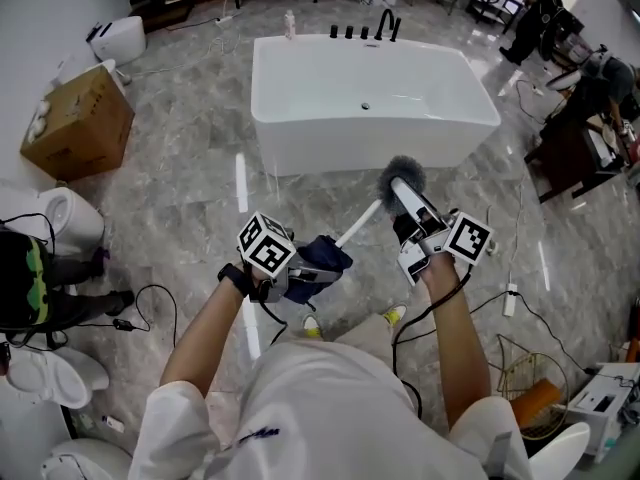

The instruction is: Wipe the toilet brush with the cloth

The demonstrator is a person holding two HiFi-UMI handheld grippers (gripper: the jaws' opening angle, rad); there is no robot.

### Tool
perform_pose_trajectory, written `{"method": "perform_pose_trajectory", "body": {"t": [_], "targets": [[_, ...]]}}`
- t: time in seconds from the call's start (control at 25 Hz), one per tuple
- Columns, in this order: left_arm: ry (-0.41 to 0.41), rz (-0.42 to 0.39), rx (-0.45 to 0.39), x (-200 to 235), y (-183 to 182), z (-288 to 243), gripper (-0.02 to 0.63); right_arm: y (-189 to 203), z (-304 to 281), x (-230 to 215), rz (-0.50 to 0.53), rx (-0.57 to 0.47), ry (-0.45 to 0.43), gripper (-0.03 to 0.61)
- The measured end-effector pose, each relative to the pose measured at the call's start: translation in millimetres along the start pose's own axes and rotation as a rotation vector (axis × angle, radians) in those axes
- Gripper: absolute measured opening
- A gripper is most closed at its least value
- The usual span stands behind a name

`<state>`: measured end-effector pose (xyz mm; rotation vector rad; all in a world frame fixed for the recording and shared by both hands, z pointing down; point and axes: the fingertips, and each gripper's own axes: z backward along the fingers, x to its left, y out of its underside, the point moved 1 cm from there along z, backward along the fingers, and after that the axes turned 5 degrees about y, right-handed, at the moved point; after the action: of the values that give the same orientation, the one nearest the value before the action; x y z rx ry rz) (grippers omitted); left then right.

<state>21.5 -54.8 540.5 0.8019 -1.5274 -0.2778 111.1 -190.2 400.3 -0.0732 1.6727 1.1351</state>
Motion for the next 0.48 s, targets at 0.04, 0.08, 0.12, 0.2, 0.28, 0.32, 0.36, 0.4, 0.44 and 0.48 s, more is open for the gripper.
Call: {"method": "perform_pose_trajectory", "body": {"t": [0.04, 0.08, 0.12, 0.2, 0.28, 0.32, 0.36, 0.4, 0.44, 0.48], "targets": [[0.004, 0.0, -0.005, 0, 0, 2, 0.1, -2, 1, -3, -0.007, -0.008, 0.005, 0.215], [0.008, 0.0, -0.01, 1, -2, 5, 0.1, -5, 1, -5, -0.009, -0.018, 0.009, 0.215], [0.01, 0.001, -0.014, 3, -3, 8, 0.103, -7, 0, -6, -0.007, -0.026, 0.008, 0.215], [0.01, 0.002, -0.023, 8, -7, 15, 0.118, -10, -5, -4, 0.005, -0.036, -0.001, 0.215], [-0.007, -0.017, -0.026, 11, -13, 21, 0.12, -14, -9, -2, 0.02, -0.045, -0.005, 0.213], [-0.019, -0.035, -0.028, 12, -18, 24, 0.118, -18, -11, -1, 0.022, -0.054, -0.009, 0.213], [-0.033, -0.056, -0.028, 12, -24, 25, 0.115, -22, -13, 1, 0.022, -0.063, -0.016, 0.212], [-0.048, -0.081, -0.027, 11, -28, 26, 0.109, -24, -15, 5, 0.022, -0.07, -0.025, 0.212], [-0.068, -0.107, -0.023, 10, -30, 26, 0.103, -25, -17, 9, 0.027, -0.07, -0.036, 0.21], [-0.091, -0.132, -0.017, 11, -31, 27, 0.101, -25, -19, 14, 0.035, -0.066, -0.047, 0.21]]}}
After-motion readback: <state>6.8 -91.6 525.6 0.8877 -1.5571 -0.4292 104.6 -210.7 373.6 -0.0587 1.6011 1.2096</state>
